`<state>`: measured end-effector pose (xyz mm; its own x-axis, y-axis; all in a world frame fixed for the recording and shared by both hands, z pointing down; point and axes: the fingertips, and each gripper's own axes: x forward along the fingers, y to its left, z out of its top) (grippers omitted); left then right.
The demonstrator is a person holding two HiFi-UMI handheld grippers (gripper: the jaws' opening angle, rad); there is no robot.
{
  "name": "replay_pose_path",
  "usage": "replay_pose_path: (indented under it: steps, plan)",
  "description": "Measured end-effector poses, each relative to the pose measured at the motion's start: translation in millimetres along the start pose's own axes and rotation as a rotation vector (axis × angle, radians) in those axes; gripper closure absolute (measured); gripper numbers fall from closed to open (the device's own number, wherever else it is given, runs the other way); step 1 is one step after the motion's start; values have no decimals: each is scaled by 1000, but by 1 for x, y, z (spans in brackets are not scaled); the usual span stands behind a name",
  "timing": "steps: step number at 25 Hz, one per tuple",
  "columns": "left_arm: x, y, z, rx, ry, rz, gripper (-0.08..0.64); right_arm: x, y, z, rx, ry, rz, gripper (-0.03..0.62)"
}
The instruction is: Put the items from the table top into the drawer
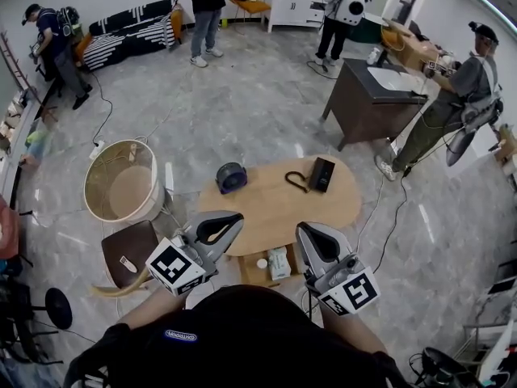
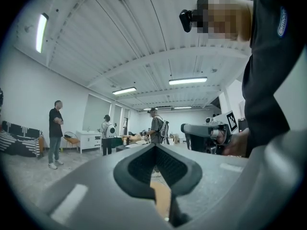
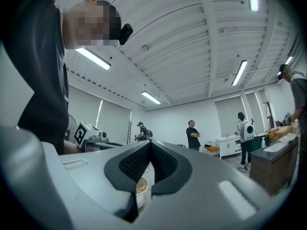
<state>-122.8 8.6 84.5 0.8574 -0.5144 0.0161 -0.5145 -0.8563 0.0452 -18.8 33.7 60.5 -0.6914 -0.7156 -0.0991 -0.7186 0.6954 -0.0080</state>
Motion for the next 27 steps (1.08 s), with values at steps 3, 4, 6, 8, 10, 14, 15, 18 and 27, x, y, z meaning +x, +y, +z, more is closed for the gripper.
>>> replay_pose_path:
  steps: [3, 4, 6, 8, 10, 14, 15, 18, 27]
  plan:
    - [3, -2, -5, -6, 7, -14, 558, -2, -4, -10, 24, 25, -15, 563]
    - [3, -3, -5, -4, 12, -15, 558, -3, -5, -13, 28, 33, -20, 564]
    - [5, -5, -6, 15, 15, -19, 558, -4, -8, -16, 27, 49, -30, 565]
    - [7, -6, -9, 19, 15, -18, 558, -5, -11, -18, 24, 60, -33, 564]
    - [11, -7, -11, 9, 19, -12, 558, -8, -13, -22, 13, 68, -33, 565]
    - [12, -1, -13, 5, 28, 7, 558, -8, -13, -26, -4, 81, -36, 565]
    - [11, 0, -14, 5, 28, 11, 558, -7, -13, -26, -3, 83, -36, 565]
    - [10, 1, -13, 3, 27, 19, 558, -9, -14, -24, -2, 88, -40, 565]
    - [15, 4, -19, -1, 38, 19, 558, -10, -20, -30, 9, 102, -48, 565]
